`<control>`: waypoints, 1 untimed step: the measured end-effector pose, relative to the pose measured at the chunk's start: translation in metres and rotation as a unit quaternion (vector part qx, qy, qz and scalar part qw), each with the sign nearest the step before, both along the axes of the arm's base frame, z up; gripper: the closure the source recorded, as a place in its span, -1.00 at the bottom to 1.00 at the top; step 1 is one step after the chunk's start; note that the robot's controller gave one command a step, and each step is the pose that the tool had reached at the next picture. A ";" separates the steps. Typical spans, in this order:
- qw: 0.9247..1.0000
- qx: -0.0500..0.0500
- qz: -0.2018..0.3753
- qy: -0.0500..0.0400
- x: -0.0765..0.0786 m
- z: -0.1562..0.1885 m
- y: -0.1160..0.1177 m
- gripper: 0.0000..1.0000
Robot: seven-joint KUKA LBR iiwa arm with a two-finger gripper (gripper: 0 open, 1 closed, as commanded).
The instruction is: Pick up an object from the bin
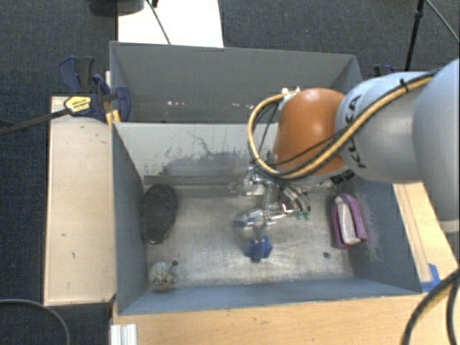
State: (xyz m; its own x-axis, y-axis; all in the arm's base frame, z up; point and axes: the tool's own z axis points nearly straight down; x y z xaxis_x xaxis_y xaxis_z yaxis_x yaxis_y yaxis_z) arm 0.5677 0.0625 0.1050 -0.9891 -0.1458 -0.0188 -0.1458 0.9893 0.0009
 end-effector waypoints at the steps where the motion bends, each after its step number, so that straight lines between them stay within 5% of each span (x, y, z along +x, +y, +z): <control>1: 1.000 -0.001 0.000 0.007 -0.005 -0.007 -0.001 1.00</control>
Offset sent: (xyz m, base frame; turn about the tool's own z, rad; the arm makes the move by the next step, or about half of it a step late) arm 0.0000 0.0000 0.0000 0.0000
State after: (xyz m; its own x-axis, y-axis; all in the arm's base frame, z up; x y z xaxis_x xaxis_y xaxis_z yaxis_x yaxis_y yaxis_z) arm 0.5632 0.0617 0.0983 -0.9893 -0.1456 -0.0048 -0.1456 0.9893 0.0009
